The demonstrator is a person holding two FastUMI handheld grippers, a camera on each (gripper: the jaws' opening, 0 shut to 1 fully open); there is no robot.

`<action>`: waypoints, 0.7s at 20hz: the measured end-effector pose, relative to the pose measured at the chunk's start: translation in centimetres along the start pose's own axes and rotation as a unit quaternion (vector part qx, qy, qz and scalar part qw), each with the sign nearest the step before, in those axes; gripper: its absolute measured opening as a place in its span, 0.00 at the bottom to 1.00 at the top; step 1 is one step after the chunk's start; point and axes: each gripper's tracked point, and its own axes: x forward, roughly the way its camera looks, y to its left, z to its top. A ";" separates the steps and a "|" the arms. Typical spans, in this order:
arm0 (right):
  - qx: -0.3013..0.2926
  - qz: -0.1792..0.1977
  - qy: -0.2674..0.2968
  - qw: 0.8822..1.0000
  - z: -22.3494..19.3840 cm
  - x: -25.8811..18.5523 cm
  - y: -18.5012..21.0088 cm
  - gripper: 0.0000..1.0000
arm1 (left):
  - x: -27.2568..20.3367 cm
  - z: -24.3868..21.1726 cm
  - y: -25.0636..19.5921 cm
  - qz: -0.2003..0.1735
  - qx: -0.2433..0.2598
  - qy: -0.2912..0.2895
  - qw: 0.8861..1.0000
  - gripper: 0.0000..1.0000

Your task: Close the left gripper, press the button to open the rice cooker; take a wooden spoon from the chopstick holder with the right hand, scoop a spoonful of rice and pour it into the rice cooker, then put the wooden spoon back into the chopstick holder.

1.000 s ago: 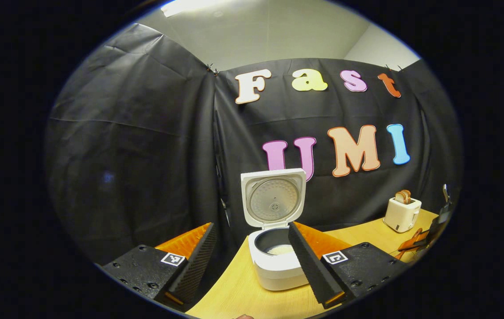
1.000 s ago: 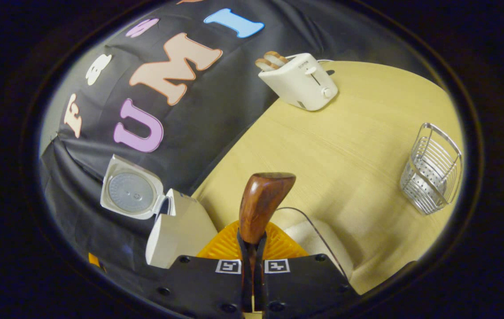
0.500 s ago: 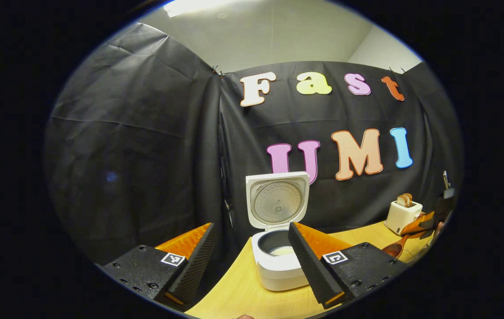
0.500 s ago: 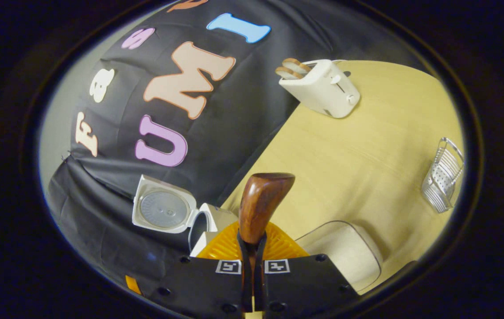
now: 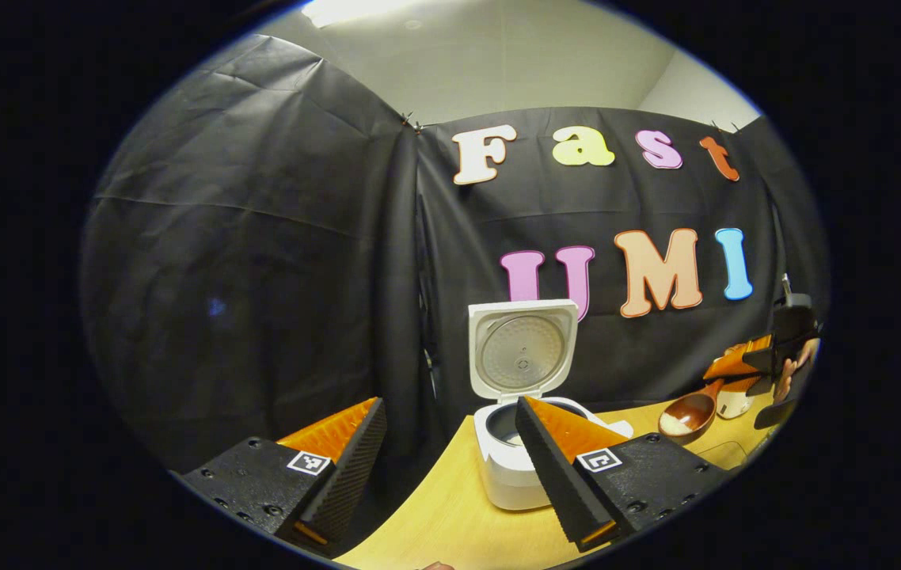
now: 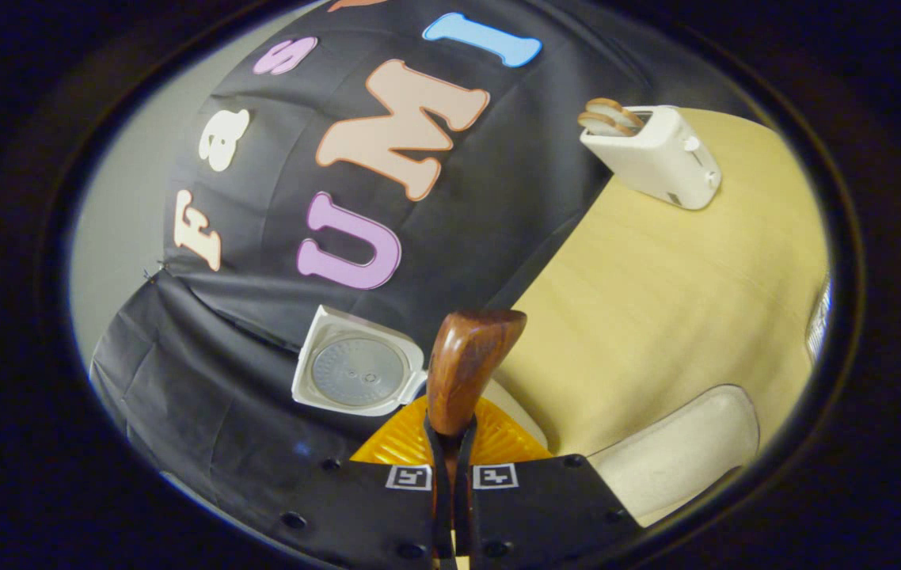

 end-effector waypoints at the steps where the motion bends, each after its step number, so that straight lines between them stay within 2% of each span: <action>1: -0.003 0.006 0.001 1.000 -0.2 0.3 1.0 0.05 | -0.2 -0.1 0.6 0.006 -0.001 0.001 1.000 0.96; 7: -0.030 0.028 0.004 0.999 -1.9 4.3 5.4 0.05 | -1.8 -1.3 3.8 0.037 -0.004 0.014 0.999 0.96; 14: -0.055 0.039 0.006 0.998 -4.7 11.1 9.3 0.03 | -2.7 -3.0 7.3 0.072 0.003 0.035 0.997 0.96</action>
